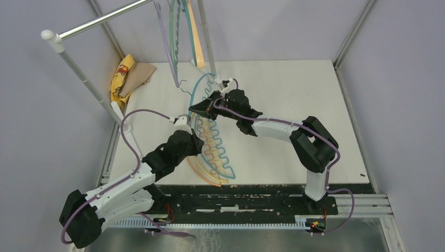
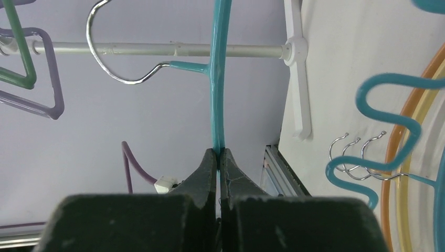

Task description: Organize the hangers

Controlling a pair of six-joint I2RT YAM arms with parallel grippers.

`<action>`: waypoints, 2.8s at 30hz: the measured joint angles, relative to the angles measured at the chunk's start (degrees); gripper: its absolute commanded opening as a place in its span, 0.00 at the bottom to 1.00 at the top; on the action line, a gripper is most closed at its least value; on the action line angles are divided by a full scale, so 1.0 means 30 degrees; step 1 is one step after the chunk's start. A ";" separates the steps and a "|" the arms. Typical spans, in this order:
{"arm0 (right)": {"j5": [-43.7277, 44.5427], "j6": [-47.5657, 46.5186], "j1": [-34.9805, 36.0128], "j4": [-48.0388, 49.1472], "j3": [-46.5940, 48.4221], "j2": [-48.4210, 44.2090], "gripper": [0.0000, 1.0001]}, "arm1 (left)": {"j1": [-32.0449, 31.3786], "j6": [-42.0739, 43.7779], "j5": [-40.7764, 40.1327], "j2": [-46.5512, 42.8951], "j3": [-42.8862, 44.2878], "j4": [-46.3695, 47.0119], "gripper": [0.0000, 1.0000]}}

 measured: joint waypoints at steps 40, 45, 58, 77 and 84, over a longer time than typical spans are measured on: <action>0.3111 -1.0593 -0.4313 -1.6342 -0.4510 -0.9311 1.00 | 0.0299 0.1741 -1.4979 0.2951 1.2386 -0.9916 0.03; 0.3082 -1.0695 -0.4619 -1.6436 -0.4524 -0.9340 0.99 | 0.0998 0.4517 -1.4943 0.3723 1.4200 -0.9005 0.03; 0.2725 -1.0673 -0.4845 -1.6400 -0.4605 -0.9340 0.99 | 0.7220 0.7854 -0.9311 0.5544 1.7602 -0.9187 0.03; 0.2492 -1.1030 -0.5836 -1.6670 -0.4612 -0.9340 0.95 | 0.9544 0.9224 -0.3257 0.9974 2.1704 -0.9821 0.03; 0.2178 -1.1009 -0.5901 -1.6327 -0.5100 -0.9311 0.95 | 0.9639 0.9675 -0.1727 1.0258 2.1784 -0.9865 0.03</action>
